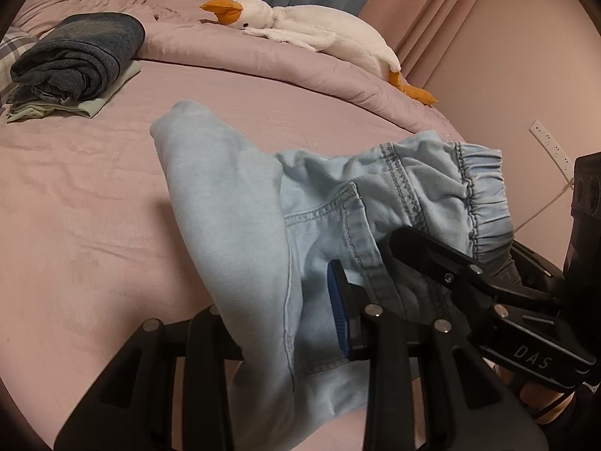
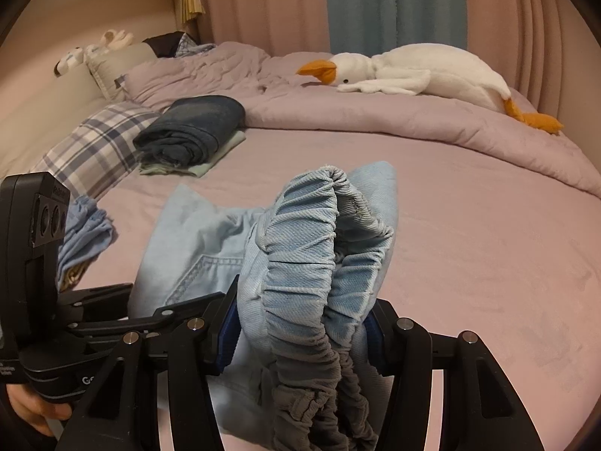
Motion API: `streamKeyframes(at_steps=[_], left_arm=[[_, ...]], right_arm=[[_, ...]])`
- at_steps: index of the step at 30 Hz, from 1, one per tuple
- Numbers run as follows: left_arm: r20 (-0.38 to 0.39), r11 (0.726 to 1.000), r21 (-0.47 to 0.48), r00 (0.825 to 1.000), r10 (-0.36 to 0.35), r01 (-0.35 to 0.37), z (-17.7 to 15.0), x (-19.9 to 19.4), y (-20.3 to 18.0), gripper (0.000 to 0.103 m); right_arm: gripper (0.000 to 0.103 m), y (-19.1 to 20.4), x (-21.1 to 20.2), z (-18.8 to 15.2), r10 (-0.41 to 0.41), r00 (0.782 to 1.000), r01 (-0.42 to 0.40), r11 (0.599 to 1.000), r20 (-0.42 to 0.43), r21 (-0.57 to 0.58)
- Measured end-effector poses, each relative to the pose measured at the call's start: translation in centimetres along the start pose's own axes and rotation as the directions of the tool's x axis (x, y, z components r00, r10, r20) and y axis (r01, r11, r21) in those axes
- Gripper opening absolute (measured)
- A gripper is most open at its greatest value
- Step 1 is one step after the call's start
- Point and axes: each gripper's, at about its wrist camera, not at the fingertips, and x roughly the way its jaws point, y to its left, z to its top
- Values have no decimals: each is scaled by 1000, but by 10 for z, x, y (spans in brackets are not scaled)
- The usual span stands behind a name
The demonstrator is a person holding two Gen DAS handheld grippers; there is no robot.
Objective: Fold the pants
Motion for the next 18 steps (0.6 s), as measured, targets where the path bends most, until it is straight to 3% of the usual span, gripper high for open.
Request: streamKeyframes(at_steps=[18], left_arm=[[7,998,47,1000,30,-30,31,21,9,31]], right_arm=[[57,-7,23,22,18,1000,-18,1000,17,9]])
